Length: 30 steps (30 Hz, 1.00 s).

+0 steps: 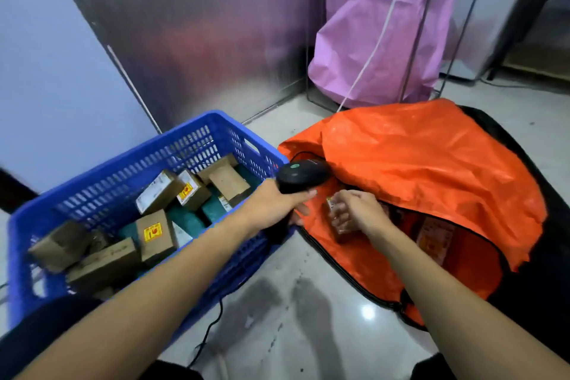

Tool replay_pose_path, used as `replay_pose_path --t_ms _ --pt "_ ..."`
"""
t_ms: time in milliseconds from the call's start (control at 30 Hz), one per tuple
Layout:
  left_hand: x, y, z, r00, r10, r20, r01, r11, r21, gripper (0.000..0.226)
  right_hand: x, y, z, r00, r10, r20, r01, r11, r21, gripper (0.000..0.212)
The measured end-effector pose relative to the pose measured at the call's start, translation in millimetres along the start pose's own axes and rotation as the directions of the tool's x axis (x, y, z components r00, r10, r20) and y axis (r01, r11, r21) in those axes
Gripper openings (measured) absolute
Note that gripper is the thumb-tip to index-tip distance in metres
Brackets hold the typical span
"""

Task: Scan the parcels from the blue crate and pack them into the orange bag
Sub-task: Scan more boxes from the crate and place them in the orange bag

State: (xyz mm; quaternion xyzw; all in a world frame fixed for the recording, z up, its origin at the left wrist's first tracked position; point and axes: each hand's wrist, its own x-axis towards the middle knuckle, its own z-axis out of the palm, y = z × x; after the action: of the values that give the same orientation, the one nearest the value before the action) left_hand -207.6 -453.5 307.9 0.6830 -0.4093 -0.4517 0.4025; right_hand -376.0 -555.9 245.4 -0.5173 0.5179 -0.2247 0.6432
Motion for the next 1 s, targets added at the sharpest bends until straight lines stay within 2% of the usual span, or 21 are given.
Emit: replay_pose_path --t_ms 133,267,333,433,667,800,1000 --pt "-66.5 22.2 -83.5 0.97 0.072 -0.233 -0.088 0.994 -0.061 0.014 -18.5 -35.3 39.1 0.992 -0.081 0.102 0.087 0.994 -0.058 0.018" --pt "-114.8 10.7 -149.3 0.86 0.055 -0.507 -0.151 0.977 -0.15 0.019 -29.3 -63.1 81.2 0.972 -0.207 0.114 0.227 0.951 -0.211 0.023" --pt "-125.2 4.4 -168.0 0.815 0.006 -0.579 -0.144 0.97 -0.194 0.022 -31.4 -73.6 97.6 0.965 -0.234 0.123 0.259 0.926 -0.275 0.027" --pt "-139.9 -7.6 -190.9 0.782 -0.062 -0.621 -0.141 0.952 -0.272 0.016 -35.9 -83.8 132.1 0.954 -0.239 0.18 0.289 0.893 -0.345 0.03" --pt "-144.0 -24.5 -233.5 0.75 -0.076 -0.657 -0.185 0.93 -0.319 0.011 -35.1 -80.8 213.1 0.928 -0.129 0.351 0.283 0.856 -0.433 0.031" --pt "-148.0 -39.1 -264.6 0.7 -0.127 -0.703 -0.182 0.92 -0.348 0.013 -28.4 -72.3 260.9 0.905 -0.072 0.419 0.293 0.82 -0.492 0.037" --pt "-160.4 -53.7 -292.8 0.613 -0.212 -0.761 -0.128 0.924 -0.361 0.01 -8.6 -38.2 319.0 0.87 -0.017 0.492 0.312 0.792 -0.524 0.032"
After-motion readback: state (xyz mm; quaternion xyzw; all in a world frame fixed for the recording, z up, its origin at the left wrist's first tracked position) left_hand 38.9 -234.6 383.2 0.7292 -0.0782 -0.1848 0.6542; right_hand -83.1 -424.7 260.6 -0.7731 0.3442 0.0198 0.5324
